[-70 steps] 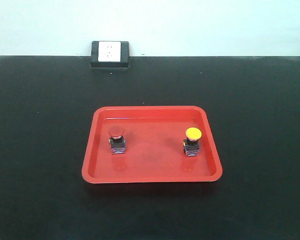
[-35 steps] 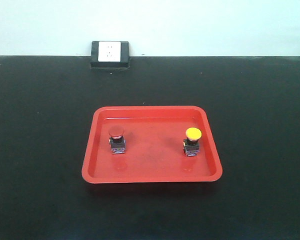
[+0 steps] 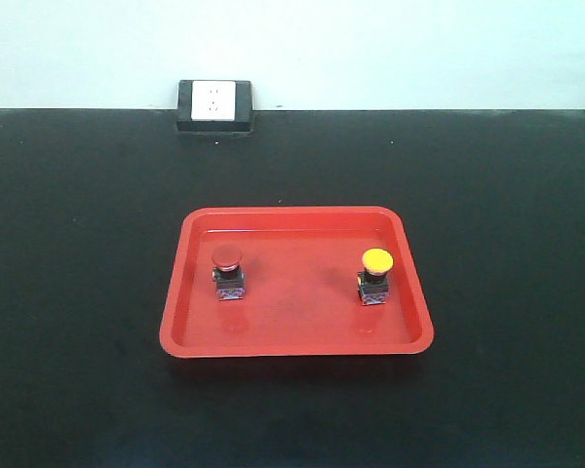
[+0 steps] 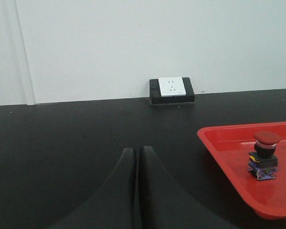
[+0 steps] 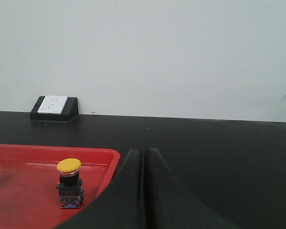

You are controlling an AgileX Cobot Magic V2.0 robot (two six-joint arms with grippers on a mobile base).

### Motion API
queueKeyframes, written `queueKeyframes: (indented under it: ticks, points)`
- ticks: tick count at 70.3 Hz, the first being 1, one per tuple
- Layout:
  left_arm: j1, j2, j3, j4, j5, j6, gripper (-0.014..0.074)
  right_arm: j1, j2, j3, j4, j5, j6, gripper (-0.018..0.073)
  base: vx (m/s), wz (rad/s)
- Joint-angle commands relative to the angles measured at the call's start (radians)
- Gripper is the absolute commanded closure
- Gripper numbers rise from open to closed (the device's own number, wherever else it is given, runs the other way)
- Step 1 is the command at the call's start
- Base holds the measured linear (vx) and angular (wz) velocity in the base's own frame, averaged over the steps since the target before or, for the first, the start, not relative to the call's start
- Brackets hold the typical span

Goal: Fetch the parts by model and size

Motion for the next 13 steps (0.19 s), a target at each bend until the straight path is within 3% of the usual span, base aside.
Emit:
queueKeyframes:
  ticks: [1,13]
  points:
    - [0.001,-0.014,0.004,-0.009,-0.079,-0.005,0.0603,-0.002,-0.013,0.009,-0.006,-0.069,0.000,0.0569,0.00,0.00]
    - [0.001,-0.014,0.004,-0.009,-0.079,-0.005,0.0603,-0.002,-0.013,0.009,-0.006,-0.069,0.000,0.0569,0.00,0.00]
